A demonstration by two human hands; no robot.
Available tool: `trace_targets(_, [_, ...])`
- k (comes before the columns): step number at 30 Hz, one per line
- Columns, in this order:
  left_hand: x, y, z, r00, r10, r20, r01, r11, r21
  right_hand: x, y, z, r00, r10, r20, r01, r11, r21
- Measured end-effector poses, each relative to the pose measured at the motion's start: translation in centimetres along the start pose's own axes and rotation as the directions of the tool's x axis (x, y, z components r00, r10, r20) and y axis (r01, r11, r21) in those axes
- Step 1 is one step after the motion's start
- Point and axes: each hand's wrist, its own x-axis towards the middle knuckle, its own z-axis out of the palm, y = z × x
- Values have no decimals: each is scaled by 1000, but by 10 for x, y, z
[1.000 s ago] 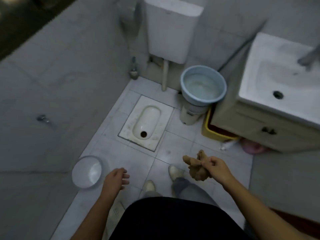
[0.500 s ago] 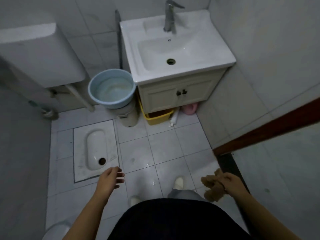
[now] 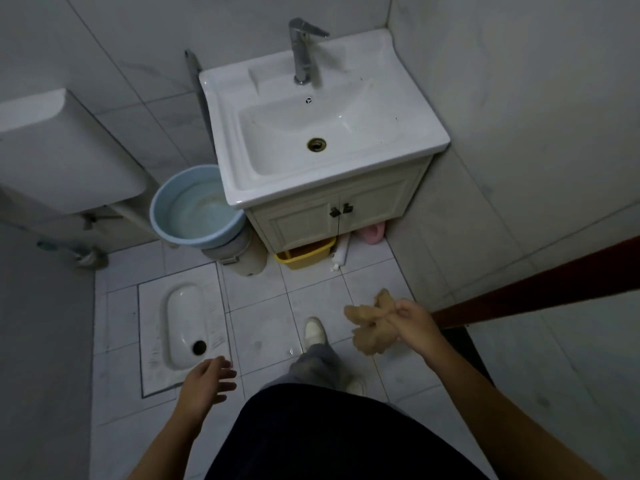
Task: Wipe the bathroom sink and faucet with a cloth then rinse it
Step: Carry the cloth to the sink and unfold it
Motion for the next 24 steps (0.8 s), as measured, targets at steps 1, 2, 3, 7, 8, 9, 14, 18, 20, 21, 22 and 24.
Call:
trace_targets(1, [9,10,4,1000,-1,7,1,1000,0,10,-11,-2,1000,-12,-7,12,1000,-15])
trace_targets(2, [19,21,8,1000,1,17,-1,1000,0,18,-22,-4,1000,-19,-9,19,1000,-21])
trace_targets(3, [31,33,13,1000,7,29,-7,1000,-2,26,-31,-7,1000,-28,-8,28,999,-25])
trace_targets(7, [75,83,38,993,11,114,-13,1000,17,47,-61,-23,995,7,-97,-11,999,-48])
trace_targets(8, [84,97,45,990,10,139,-15,999,31,52,-65,-28,990,37,-134,-42,999,-34])
trace_targets(9, [93,112,52,986,9,165,-17,999,47,56,-68,-34,984,58,-168,-61,998,-15])
trace_targets(14, [123,188,81,963,62,261,-93,990,108,83,-51,-68,955,171,-243,-142,981,130])
trace_targets(18, [133,232,96,951,113,287,-146,985,96,88,-78,-87,938,253,-235,-233,966,112])
trace_targets(20, [137,248,101,950,120,288,-152,984,90,95,-103,-93,942,270,-199,-259,963,79])
trace_targets(21, [138,254,103,952,122,281,-151,985,84,103,-111,-96,947,282,-153,-279,959,38])
trace_targets(22, [140,259,103,956,123,268,-148,986,75,114,-121,-97,951,287,-114,-290,957,-15])
trace_targets(24, [142,269,102,966,121,231,-135,990,48,141,-141,-99,979,188,-77,-194,977,-91])
